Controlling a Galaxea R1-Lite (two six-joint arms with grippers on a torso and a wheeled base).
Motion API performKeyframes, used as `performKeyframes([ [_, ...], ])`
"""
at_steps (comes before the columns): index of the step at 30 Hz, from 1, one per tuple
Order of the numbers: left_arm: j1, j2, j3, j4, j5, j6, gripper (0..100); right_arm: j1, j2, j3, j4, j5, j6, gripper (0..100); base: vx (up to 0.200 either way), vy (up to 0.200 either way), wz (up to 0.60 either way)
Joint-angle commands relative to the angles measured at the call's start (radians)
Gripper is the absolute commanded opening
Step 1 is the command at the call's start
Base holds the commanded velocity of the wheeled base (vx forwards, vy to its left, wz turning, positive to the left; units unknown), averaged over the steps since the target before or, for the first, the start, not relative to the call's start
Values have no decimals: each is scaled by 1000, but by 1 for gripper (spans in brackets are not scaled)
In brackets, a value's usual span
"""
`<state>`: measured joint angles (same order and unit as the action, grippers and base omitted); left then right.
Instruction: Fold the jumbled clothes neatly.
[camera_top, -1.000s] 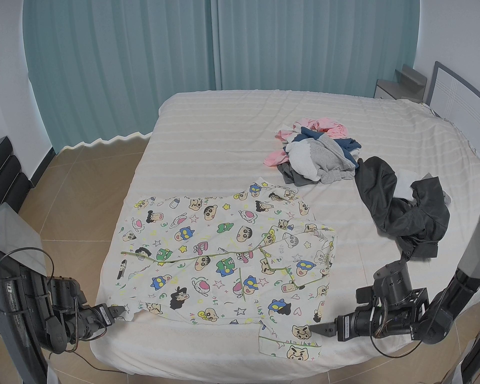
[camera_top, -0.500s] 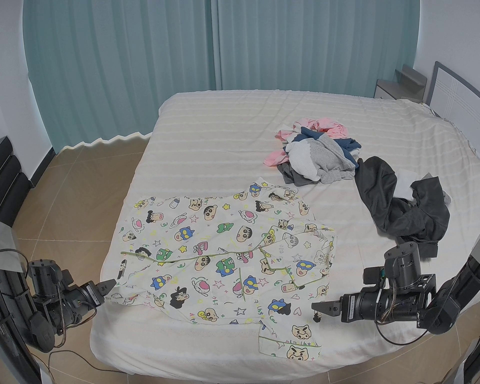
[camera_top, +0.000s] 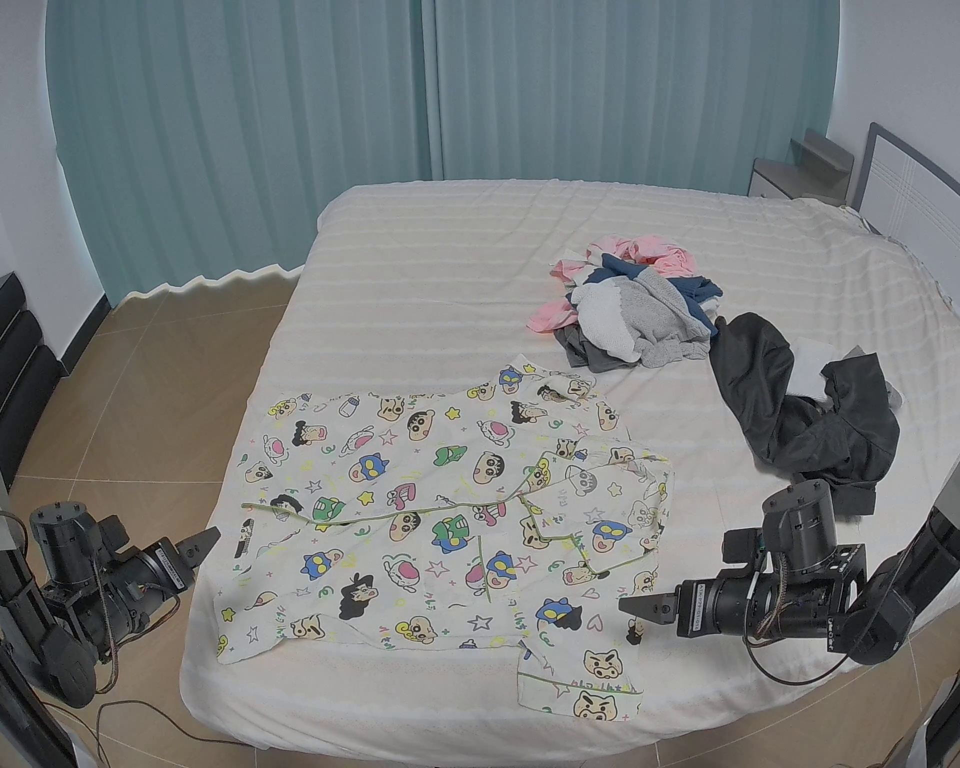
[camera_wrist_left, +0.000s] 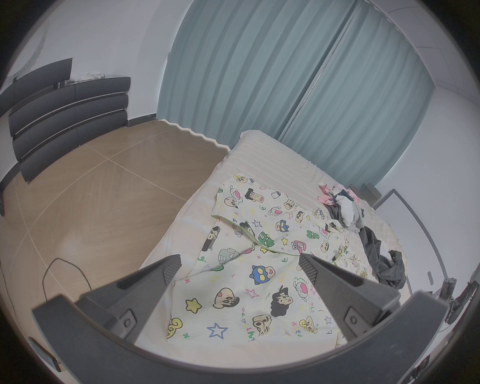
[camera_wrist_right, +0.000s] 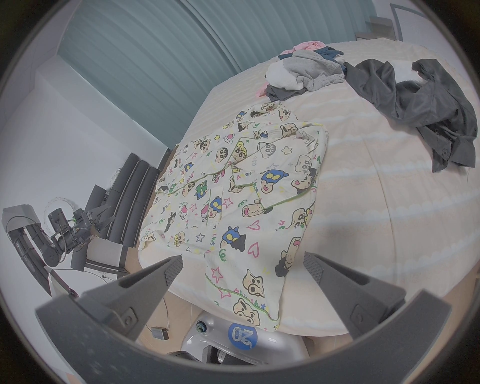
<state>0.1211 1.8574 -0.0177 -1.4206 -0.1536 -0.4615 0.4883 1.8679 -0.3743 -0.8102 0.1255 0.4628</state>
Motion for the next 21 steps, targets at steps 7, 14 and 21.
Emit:
performKeyframes([
  [7, -14, -9, -4, -1, 2, -28, 100, 0, 30, -8, -1, 0, 0, 100, 0, 0, 0],
  [14, -12, 6, -4, -3, 2, -25, 100, -10, 40, -52, -1, -4, 48, 100, 0, 0, 0],
  [21, -12, 8, -5, -1, 2, -26, 100, -48, 89, -132, -17, -24, 129, 100, 200, 0, 0],
])
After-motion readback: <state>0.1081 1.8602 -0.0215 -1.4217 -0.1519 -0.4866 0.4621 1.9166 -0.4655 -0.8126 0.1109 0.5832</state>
